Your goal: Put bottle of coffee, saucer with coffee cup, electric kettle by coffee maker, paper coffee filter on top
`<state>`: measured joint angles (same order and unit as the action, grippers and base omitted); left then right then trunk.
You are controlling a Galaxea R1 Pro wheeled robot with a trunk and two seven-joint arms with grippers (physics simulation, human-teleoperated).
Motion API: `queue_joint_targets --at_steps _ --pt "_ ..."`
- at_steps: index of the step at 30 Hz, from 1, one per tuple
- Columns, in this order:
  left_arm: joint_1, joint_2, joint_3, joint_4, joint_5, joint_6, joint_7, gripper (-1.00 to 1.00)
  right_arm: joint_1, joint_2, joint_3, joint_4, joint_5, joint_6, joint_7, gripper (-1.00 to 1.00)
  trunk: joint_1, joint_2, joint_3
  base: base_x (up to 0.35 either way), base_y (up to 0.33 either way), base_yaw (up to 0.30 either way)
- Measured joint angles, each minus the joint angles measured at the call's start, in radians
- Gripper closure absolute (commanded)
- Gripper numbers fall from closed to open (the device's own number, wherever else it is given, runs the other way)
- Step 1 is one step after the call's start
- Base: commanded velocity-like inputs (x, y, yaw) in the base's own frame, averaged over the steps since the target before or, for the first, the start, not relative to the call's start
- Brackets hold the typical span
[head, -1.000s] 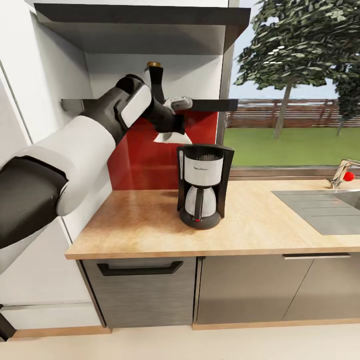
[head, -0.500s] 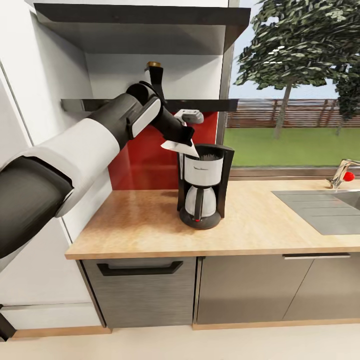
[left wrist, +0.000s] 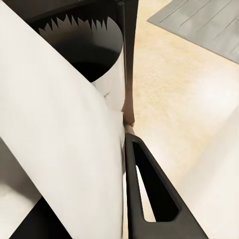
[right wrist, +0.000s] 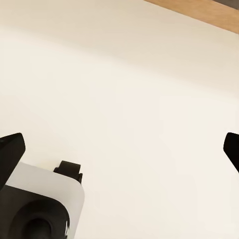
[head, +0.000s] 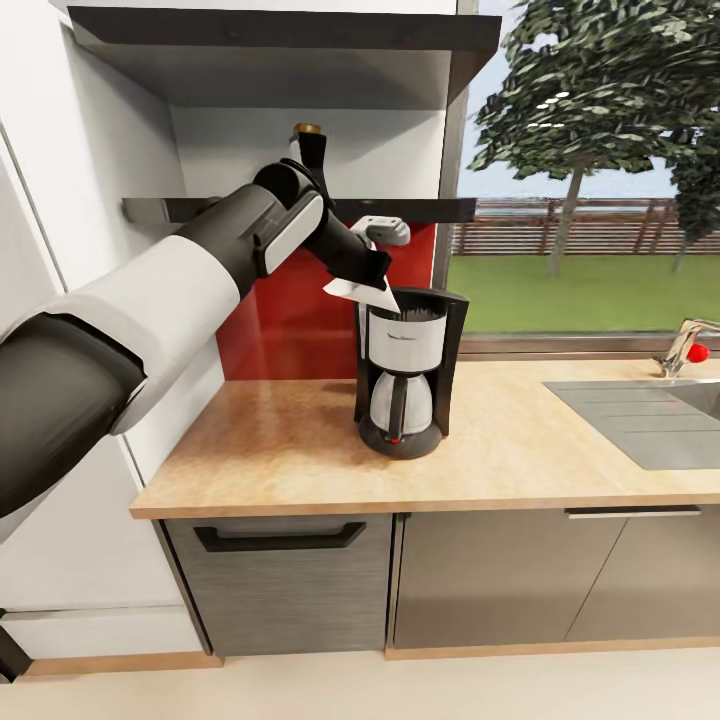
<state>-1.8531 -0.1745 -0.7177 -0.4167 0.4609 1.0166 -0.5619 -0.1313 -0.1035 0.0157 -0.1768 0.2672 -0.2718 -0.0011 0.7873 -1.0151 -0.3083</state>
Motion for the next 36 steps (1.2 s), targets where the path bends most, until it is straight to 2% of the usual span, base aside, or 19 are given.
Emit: queue_joint_targets --at_steps 4,11,36 --pt "0.0 0.0 -0.004 0.0 -0.003 0.0 0.0 1.0 0.0 0.0 0.0 0.001 0.0 0.0 0.0 -1.0 0.0 0.0 0.0 0.143 -0.023 0.0" --pt "0.0 0.0 -0.045 0.0 -0.003 0.0 0.0 1.0 0.0 0.0 0.0 0.001 0.0 0.0 0.0 -1.0 0.0 0.0 0.0 0.102 -0.023 0.0" --pt "0.0 0.0 -0.053 -0.001 -0.004 -0.001 0.001 1.0 0.0 0.001 0.0 0.001 0.0 0.0 0.0 -1.0 0.0 0.0 0.0 0.094 -0.04 0.0"
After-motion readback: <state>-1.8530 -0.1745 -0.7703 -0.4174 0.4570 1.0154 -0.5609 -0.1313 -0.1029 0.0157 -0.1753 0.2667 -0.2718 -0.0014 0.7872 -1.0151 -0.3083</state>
